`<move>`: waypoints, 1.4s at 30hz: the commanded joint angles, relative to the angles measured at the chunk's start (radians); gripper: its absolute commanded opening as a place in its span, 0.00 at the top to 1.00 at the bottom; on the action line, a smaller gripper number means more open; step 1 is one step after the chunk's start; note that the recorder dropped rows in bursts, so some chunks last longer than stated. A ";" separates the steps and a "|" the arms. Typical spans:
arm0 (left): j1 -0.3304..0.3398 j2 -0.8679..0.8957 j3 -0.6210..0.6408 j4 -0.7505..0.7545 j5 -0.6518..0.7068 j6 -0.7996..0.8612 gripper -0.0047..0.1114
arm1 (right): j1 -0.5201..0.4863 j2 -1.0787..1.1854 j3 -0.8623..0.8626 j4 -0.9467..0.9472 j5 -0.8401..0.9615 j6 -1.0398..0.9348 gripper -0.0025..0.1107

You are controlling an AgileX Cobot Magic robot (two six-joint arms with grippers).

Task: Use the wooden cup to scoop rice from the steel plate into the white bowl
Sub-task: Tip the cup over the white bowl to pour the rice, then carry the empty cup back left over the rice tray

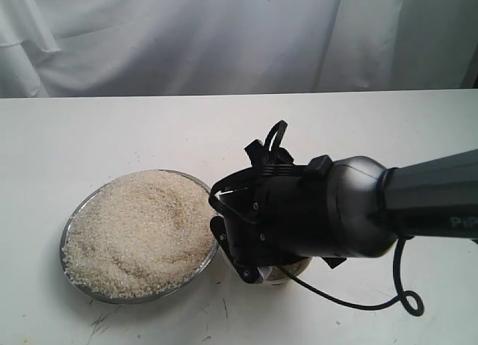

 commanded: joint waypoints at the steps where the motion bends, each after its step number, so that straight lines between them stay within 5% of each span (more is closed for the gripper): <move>1: 0.002 -0.004 0.005 -0.002 -0.007 0.000 0.96 | 0.021 -0.003 0.001 -0.029 0.043 0.018 0.98; 20: 0.002 -0.004 0.005 -0.002 -0.007 0.000 0.96 | 0.106 -0.003 0.001 -0.130 0.232 0.095 0.98; 42: 0.002 -0.004 0.005 -0.002 -0.007 0.000 0.96 | 0.147 -0.003 0.004 -0.194 0.232 0.144 0.98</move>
